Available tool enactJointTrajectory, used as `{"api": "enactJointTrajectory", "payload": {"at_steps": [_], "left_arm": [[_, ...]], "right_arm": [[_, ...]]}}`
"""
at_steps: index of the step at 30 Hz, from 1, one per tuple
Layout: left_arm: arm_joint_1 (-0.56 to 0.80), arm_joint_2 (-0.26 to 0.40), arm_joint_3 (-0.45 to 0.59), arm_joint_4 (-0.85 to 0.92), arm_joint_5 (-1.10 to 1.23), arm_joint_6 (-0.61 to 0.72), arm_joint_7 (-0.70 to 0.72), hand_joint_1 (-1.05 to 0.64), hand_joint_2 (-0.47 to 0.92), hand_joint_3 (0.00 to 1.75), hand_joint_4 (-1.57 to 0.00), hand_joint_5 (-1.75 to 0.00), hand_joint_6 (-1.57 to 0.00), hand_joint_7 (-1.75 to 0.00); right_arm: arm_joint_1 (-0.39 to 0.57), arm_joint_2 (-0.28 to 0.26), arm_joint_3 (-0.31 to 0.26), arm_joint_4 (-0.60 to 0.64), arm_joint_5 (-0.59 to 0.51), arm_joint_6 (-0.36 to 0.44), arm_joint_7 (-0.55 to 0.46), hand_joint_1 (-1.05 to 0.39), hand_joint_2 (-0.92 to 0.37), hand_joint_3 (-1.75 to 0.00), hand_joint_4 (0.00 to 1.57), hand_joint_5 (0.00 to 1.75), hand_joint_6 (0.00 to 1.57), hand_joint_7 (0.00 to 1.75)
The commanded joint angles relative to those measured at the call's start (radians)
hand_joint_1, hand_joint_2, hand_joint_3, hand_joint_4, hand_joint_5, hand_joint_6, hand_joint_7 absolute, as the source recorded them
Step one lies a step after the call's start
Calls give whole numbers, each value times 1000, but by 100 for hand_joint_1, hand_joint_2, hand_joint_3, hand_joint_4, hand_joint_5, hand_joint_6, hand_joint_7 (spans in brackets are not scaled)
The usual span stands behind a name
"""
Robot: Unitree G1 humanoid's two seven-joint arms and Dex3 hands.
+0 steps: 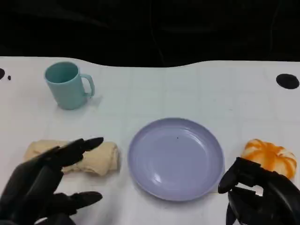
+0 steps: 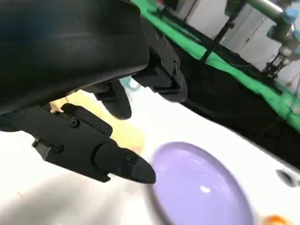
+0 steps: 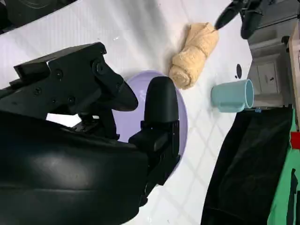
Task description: Grasp the towel on the left side of the plate with the left hand and place it into the plate.
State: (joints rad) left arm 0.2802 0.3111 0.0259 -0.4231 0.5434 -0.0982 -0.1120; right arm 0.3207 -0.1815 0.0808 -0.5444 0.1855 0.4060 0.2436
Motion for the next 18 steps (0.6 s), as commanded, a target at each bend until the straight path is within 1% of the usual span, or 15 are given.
{"api": "enactJointTrajectory", "payload": {"at_steps": [1, 6, 11, 18], "left_arm": [[-39, 70, 2, 4, 166, 8, 38, -55, 90, 0, -31, -43, -39, -1], [-98, 109, -22, 42, 299, 39, 31, -57, 87, 0, -31, -40, -39, -1], [-178, 141, -64, 108, 378, 110, -33, -58, 86, 0, -32, -33, -33, 0], [-291, 179, -137, 236, 425, 148, -79, -60, 86, 0, -37, -25, -33, 0]], "right_arm": [[10, -12, -6, -23, -4, 11, -6, -1, -71, -108, 68, 175, 48, 164], [18, -17, -14, -11, 5, -16, 12, 0, -72, -107, 68, 175, 48, 164], [17, -24, -9, -32, -11, 13, 2, -2, -70, -107, 67, 175, 48, 163], [18, -13, -7, -38, -9, 21, -2, -1, -70, -109, 67, 175, 49, 162]]}}
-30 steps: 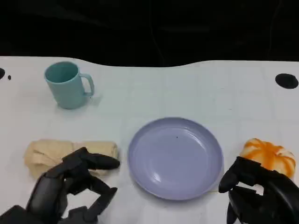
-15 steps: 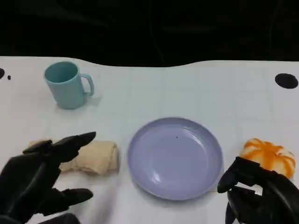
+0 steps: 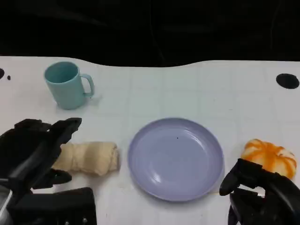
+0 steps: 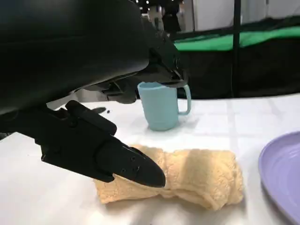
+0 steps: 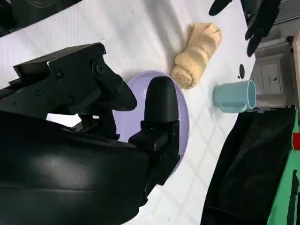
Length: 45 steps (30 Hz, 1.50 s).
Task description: Grasp the towel on the left side of the plate with the left hand and place it into the plate.
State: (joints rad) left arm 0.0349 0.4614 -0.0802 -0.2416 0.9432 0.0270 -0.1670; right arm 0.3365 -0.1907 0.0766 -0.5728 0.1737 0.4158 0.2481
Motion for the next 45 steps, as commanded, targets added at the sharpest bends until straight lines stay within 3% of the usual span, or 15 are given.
{"api": "enactJointTrajectory", "payload": {"at_steps": [1, 17, 28, 33, 34, 37, 38, 39, 42, 44, 45], "left_arm": [[-66, 29, -45, 78, 34, 35, -33, -61, 86, 0, -38, -24, -33, 0], [-338, -2, -272, 431, 89, 128, -77, -63, 89, 1, -41, -11, -31, 0], [-454, -55, -344, 697, 36, 150, -37, -55, 92, 2, -50, -8, -34, -1], [-487, -70, -347, 883, -32, 83, 86, -35, 92, 11, -74, -16, -55, -7], [-495, -71, -350, 923, -42, 69, 115, -29, 92, 21, -81, -22, -66, -10], [-512, -72, -360, 1008, -69, 28, 187, -24, 92, 31, -81, -51, -84, -9], [-514, -68, -365, 1038, -75, -2, 225, -25, 92, 30, -80, -71, -93, -13], [-516, -65, -373, 1067, -77, -26, 260, -26, 92, 22, -80, -106, -104, -15], [-520, -63, -387, 1140, -85, -93, 392, -25, 92, 16, -81, -150, -118, -20], [-518, -64, -390, 1162, -92, -124, 479, -23, 92, 16, -82, -169, -96, -83], [-516, -63, -391, 1168, -94, -139, 521, -23, 92, 15, -82, -172, -90, -93]], "right_arm": [[2, -4, -2, -9, 3, 9, -5, -1, -70, -109, 67, 175, 49, 162], [2, -4, -10, -2, 9, -2, 1, -2, -73, -106, 66, 175, 47, 162], [4, -7, -11, -3, 6, -6, 5, -6, -73, -104, 66, 175, 47, 163], [3, -8, -8, -2, -1, -5, 2, -6, -72, -104, 66, 175, 47, 163], [3, -7, -9, -3, 1, -3, 1, -6, -72, -103, 66, 175, 47, 162], [3, -5, -9, -5, 4, 1, 0, -5, -73, -103, 66, 175, 47, 162], [3, -7, -9, -6, 3, 1, 1, -5, -73, -103, 66, 175, 47, 162], [3, -7, -10, -6, 4, 3, 1, -6, -72, -103, 66, 175, 47, 162], [3, -8, -10, -9, 4, 7, 1, -6, -72, -103, 65, 175, 47, 162], [2, -8, -9, -9, 2, 7, 0, -7, -72, -103, 65, 175, 48, 162], [2, -8, -8, -10, 2, 9, -1, -7, -72, -103, 65, 175, 48, 162]]}}
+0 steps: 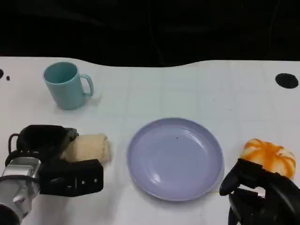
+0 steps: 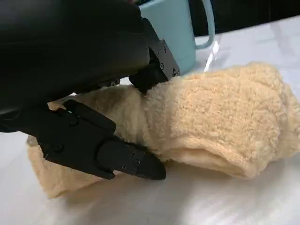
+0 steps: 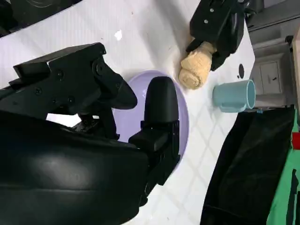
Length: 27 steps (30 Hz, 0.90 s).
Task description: Grasp the towel on the left side of the plate with the left hand and place it into the plate.
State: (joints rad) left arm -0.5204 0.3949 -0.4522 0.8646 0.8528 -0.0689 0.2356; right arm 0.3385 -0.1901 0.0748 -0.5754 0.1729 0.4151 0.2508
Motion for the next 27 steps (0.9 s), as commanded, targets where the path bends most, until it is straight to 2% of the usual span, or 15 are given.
{"api": "enactJointTrajectory", "payload": {"at_steps": [1, 3, 5, 7, 9, 11, 12, 17, 20, 22, 27], "left_arm": [[42, 4, -18, 66, -6, -64, 169, -22, 92, 15, -82, -174, -88, -98], [47, 6, -12, 86, -16, -124, 286, -20, 92, 16, -84, -174, -92, -90], [52, 4, -4, 112, -27, -183, 408, -17, 90, 18, -84, -175, -85, -123], [55, -6, 11, 132, -50, -219, 485, -18, 87, 27, -83, -175, -71, -160], [62, -18, 34, 129, -87, -225, 493, -18, 85, 35, -83, -175, -67, -171], [71, -26, 59, 103, -127, -211, 457, -18, 74, 61, -83, -175, -65, -173], [77, -28, 70, 83, -143, -202, 433, -17, 71, 65, -83, -175, -64, -173], [109, -22, 103, -88, -183, -136, 334, -16, 67, 70, -83, -175, -63, -170], [123, -21, 109, -212, -183, -114, 278, -16, 59, 88, -87, -175, -63, -174], [125, -19, 102, -275, -172, -105, 246, -16, 55, 93, -88, -175, -64, -175], [92, -42, 68, -413, -144, -67, 103, -21, 53, 94, -88, -175, -62, -175]], "right_arm": [[-1, -8, -5, -8, 1, 11, -5, -7, -72, -103, 66, 175, 48, 162], [-3, -7, -3, -6, 0, 11, -6, -7, -72, -103, 66, 175, 49, 162], [-3, -6, -3, -4, 1, 10, -5, -6, -72, -103, 66, 175, 49, 161], [-5, -6, -1, -5, 0, 12, -7, -6, -72, -103, 67, 175, 49, 161], [-5, -7, -1, -6, 0, 17, -7, -6, -72, -103, 67, 175, 49, 161], [-6, -7, -2, -5, 3, 17, -5, -6, -72, -103, 67, 175, 49, 161], [-6, -7, -3, -4, 3, 16, -4, -6, -72, -103, 67, 175, 49, 161], [-7, -9, -3, -6, 0, 19, -5, -6, -72, -103, 67, 175, 49, 160], [-7, -10, -3, -8, 0, 23, -5, -5, -72, -103, 66, 175, 49, 160], [-6, -10, -3, -10, 1, 26, -4, -5, -72, -103, 66, 175, 49, 160], [-5, -8, 0, -10, -2, 28, -7, -5, -72, -103, 64, 175, 48, 159]]}}
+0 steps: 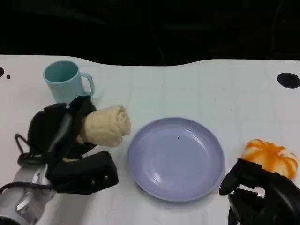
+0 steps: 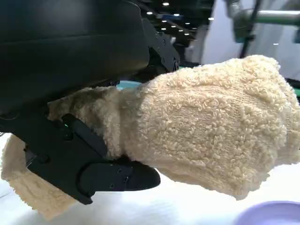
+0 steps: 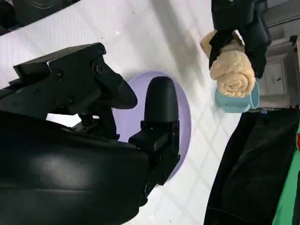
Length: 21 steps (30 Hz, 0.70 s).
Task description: Grasp the towel on the left side of the plate with the left hand and place it into the plate.
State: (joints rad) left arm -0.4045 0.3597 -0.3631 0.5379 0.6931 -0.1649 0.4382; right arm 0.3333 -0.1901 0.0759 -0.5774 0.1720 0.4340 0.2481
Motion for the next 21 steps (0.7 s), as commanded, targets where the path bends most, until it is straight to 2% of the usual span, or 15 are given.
{"api": "enactJointTrajectory", "payload": {"at_steps": [1, 3, 11, 16, 21], "left_arm": [[-30, -13, -26, -102, 16, 35, -124, -21, 53, 94, -88, -175, -62, -175], [-52, -42, -45, -121, 27, 57, -166, -23, 56, 85, -88, -175, -62, -175], [-112, -163, -112, -106, 58, 111, -247, -23, 55, 89, -89, -175, -66, -175], [-148, -216, -168, -89, 105, 165, -299, -23, 59, 78, -89, -175, -64, -172], [-167, -244, -194, -54, 110, 164, -308, -23, 65, 64, -87, -175, -73, -146]], "right_arm": [[1, -8, 1, -8, -3, 9, -5, -6, -72, -103, 64, 175, 48, 159], [1, -7, 2, -8, -3, 6, -6, -5, -72, -102, 64, 175, 48, 159], [8, -6, 1, -16, 4, 7, -5, -6, -72, -102, 64, 175, 49, 159], [11, -9, 1, -16, 0, -1, -2, -7, -72, -102, 65, 175, 50, 159], [12, -6, 3, -25, 0, 13, -10, -8, -71, -102, 65, 175, 51, 158]]}}
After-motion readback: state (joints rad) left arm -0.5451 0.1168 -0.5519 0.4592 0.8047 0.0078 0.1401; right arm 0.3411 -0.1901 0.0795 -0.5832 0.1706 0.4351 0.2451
